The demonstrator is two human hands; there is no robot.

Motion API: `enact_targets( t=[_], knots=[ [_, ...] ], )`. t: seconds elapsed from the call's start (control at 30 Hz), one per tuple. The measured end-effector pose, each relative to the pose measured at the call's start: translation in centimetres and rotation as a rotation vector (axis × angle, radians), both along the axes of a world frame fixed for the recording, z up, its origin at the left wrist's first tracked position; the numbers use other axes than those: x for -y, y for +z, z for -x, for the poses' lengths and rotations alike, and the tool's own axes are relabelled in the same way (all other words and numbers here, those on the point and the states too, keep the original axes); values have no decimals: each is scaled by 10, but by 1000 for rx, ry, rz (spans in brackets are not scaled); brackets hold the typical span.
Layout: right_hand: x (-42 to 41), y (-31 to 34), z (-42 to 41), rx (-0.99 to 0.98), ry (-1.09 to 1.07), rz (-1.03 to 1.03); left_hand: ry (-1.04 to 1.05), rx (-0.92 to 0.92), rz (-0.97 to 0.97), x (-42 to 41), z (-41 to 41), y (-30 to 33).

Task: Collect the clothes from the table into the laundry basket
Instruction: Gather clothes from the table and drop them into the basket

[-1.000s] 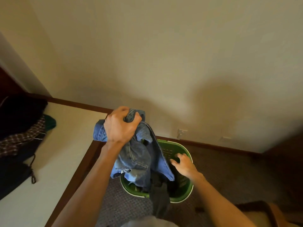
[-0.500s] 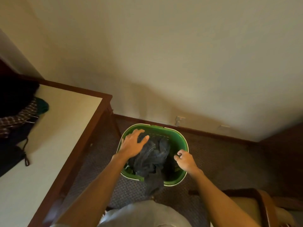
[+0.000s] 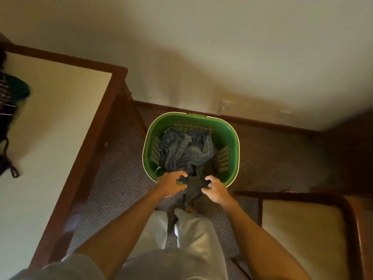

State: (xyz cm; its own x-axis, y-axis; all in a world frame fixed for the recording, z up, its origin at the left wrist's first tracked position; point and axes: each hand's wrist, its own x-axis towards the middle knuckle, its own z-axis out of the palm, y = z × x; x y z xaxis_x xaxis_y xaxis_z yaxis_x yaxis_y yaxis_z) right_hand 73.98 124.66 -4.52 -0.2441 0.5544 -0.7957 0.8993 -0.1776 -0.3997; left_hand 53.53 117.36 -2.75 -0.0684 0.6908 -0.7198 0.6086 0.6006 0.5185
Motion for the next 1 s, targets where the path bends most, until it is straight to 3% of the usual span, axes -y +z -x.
enact_targets(
  t=[0.07, 0.2, 0.3, 0.5, 0.77, 0.87, 0.93, 1.0],
  knots=[
    [11, -30, 2, 37, -82, -32, -83, -71, -7, -3, -11, -24],
    [36, -84, 10, 85, -582, -135, -124, -181, -41, -6, -39, -79],
    [55, -103, 6, -79, -863, -50, -178, -309, -65, -7, -54, -105],
    [50, -90, 4, -288, -940, 90, -138, -369, -8, -27, -51, -84],
    [-32, 25, 31, -508, -955, 160, 248, -99, -16, -84, -6, -1],
    [-73, 60, 35, -668, -1006, 154, 593, 90, -49, -110, 4, 22],
    [-92, 74, 35, -714, -916, 62, 884, 316, -58, -124, 15, 33],
    [-102, 77, 34, -656, -796, -84, 967, 375, -117, -131, 28, 37]
  ],
)
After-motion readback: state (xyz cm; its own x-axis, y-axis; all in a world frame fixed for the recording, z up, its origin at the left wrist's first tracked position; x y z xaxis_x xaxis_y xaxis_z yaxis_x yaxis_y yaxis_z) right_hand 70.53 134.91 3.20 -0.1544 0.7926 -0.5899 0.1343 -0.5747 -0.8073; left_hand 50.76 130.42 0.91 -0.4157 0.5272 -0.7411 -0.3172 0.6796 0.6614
